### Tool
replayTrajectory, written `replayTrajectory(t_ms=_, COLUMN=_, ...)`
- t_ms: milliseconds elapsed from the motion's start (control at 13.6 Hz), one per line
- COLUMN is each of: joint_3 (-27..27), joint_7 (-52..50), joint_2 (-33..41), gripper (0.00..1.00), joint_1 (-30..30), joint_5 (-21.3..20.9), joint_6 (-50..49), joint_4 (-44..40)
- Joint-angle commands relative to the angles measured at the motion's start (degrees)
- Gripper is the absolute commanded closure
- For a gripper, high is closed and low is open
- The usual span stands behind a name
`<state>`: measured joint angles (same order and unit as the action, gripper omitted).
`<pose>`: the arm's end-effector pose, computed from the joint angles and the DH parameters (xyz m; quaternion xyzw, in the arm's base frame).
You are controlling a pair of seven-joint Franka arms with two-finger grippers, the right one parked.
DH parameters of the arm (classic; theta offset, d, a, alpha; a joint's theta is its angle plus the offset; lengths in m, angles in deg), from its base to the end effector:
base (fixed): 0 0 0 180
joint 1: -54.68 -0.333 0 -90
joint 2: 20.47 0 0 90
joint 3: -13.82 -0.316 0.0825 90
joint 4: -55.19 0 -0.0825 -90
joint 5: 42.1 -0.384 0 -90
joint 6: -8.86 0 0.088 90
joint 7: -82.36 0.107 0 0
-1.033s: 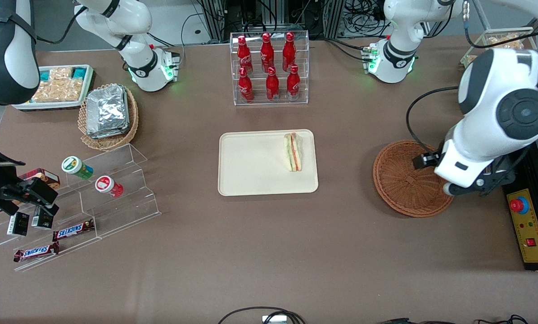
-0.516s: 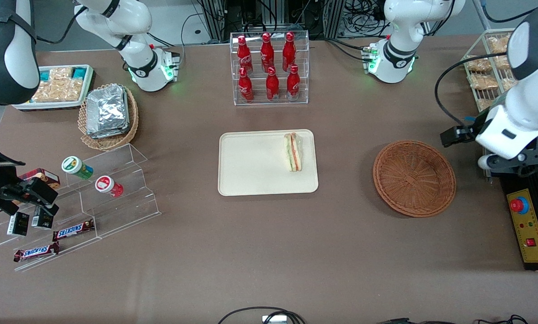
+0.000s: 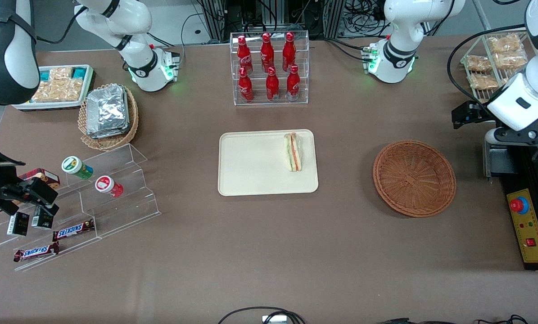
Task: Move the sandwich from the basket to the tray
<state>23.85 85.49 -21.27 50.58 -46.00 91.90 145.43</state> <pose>0.5425 -0.0477 0.6055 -0.9941 0.0771 0.0688 0.0345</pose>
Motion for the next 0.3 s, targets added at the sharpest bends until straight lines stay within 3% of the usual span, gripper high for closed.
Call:
replayTrajectory(t_ms=0, joint_3=0.2, joint_7=5.6, joint_2=1.1, gripper=0.00, joint_1=-0.3, joint_5=0.8, joint_6=-0.6, joint_4=1.3)
replayTrajectory(t_ms=221, joint_3=0.2, joint_7=5.6, joint_2=0.6, gripper=0.00, joint_1=-0.4, joint_5=0.7, joint_6=-0.8, joint_4=1.3)
